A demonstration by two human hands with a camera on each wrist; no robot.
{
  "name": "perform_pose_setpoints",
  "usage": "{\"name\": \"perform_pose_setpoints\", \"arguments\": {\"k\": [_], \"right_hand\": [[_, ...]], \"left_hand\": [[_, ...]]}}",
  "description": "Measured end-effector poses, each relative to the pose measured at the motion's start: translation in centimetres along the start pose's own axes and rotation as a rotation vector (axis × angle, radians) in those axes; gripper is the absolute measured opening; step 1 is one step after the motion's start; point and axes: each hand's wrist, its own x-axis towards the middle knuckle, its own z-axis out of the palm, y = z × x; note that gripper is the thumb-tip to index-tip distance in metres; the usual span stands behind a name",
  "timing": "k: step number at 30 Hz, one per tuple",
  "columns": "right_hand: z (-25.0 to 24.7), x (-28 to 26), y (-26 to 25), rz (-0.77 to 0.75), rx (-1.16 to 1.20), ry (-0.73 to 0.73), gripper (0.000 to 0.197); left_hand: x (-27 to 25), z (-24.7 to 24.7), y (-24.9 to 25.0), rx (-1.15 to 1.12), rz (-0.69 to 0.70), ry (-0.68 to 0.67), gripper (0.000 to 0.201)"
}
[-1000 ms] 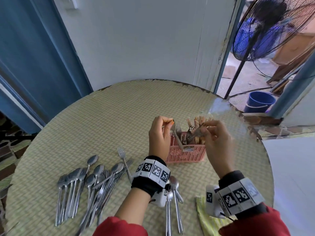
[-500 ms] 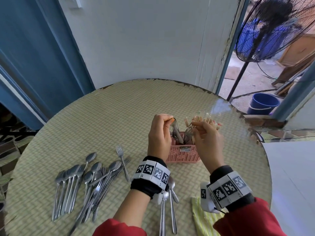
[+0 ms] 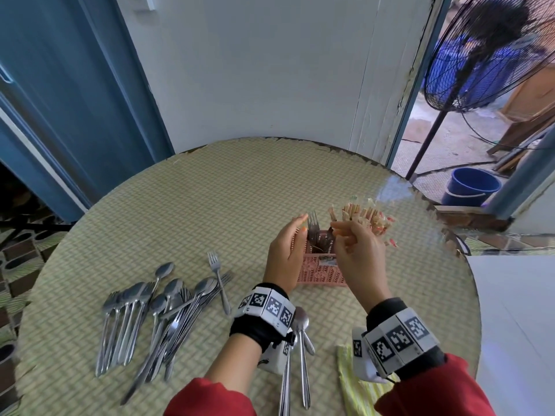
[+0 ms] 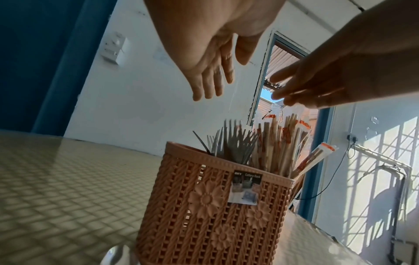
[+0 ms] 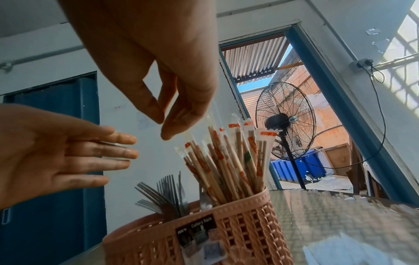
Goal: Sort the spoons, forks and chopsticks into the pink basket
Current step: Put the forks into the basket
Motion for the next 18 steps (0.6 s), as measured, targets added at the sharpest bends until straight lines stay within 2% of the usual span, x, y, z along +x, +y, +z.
{"name": "perform_pose_setpoints", "arguments": {"k": [4, 8, 12, 18], "right_hand": [[1.6, -1.8, -0.9, -0.075, 0.076, -0.062, 0.018], [4.2, -3.8, -1.3, -0.069, 0.116, -0.178, 0.016], [7.1, -5.4, -1.0, 0.011, 0.097, -0.297, 0.023], [11.8, -6.4, 1.4, 0.191, -0.046, -0.404, 0.017]], "left_hand": [[-2.0, -1.2, -0.4, -0.051, -0.052, 0.134, 0.027], [-4.4, -2.9, -2.4, -0.012, -0.115, 0.229, 0.016], [-6.4, -5.5, -5.7, 0.106, -0.209, 0.246, 0.013], [-8.4, -10.0, -11.0, 0.245, -0.318, 0.214, 0.011]]}}
